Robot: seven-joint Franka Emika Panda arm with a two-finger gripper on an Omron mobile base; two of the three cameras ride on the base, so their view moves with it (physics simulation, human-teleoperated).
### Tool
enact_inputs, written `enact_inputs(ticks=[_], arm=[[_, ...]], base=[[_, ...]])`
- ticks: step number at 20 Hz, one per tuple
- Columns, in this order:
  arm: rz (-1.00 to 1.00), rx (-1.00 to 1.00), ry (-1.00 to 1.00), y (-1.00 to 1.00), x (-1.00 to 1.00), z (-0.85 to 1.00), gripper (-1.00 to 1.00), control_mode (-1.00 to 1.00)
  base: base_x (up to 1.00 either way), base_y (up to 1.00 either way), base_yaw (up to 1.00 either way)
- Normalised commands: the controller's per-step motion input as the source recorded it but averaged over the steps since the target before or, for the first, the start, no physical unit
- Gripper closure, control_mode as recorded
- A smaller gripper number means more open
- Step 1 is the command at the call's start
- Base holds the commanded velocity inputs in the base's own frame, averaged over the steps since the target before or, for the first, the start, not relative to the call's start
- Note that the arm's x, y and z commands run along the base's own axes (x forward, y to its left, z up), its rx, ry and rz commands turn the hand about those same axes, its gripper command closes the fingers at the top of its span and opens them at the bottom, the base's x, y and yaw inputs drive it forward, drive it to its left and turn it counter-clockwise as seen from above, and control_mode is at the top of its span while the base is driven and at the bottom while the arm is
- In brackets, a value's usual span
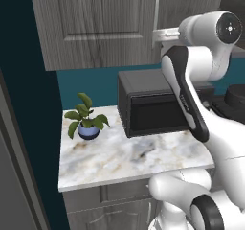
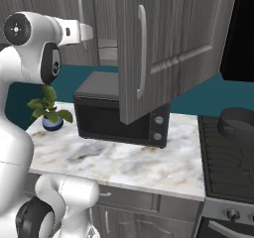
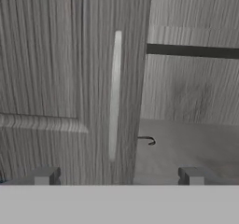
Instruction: Open the cabinet and move the ladle to the pot. Then close the cabinet.
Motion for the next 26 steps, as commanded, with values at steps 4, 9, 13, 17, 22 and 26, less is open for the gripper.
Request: enact_inputs(ticks=[4,9,13,17,22,26], arm=[[0.0,0.0,0.0,0.17,0.17,0.0,-1.0,-1.0],[0.0,0.0,0.0,0.17,0.34,0.0,-1.0,-1.0],[0.0,0.0,0.01,0.03,0.44,0.0,-1.0,-1.0],[0.0,0.0,0.0,0.0,0.38,0.0,-1.0,-1.0],[0.0,0.0,0.0,0.0,0.39,-0.06,-1.0,-1.0],[0.0,0.0,0.0,0.0,0.35,-0.16,-1.0,-1.0]], base=[[0.0,0.0,0.0],[0.0,0.0,0.0],[0.0,0.0,0.0],[0.0,0.0,0.0],[0.0,0.0,0.0],[0.0,0.0,0.0]])
